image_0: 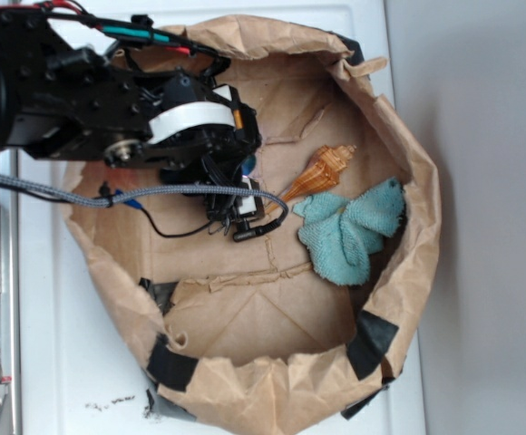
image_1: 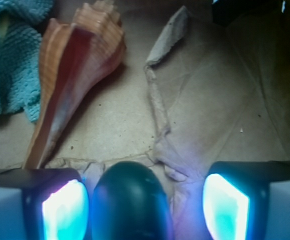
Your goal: Grab the plastic pickle.
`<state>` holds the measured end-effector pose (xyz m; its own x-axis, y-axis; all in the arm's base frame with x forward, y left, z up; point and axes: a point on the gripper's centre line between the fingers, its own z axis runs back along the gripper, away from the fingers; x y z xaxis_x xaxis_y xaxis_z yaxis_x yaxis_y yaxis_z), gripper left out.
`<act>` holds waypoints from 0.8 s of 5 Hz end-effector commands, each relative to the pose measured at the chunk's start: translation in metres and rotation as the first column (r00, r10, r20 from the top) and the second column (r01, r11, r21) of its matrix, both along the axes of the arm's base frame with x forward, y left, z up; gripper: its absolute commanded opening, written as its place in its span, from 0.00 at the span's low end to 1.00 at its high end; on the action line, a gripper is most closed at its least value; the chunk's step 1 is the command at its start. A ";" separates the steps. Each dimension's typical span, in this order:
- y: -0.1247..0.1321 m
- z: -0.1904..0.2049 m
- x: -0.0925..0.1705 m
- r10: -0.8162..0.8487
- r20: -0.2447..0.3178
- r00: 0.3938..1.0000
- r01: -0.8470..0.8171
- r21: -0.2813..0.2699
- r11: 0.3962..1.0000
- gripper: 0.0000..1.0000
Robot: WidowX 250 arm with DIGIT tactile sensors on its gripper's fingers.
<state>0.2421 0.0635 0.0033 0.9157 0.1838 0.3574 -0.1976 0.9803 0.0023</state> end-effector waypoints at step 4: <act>0.002 0.143 -0.025 -0.200 -0.058 0.978 0.189 -0.159 0.969 0.00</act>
<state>0.2083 0.0559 0.1298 0.9749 0.0294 0.2209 0.0074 0.9865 -0.1637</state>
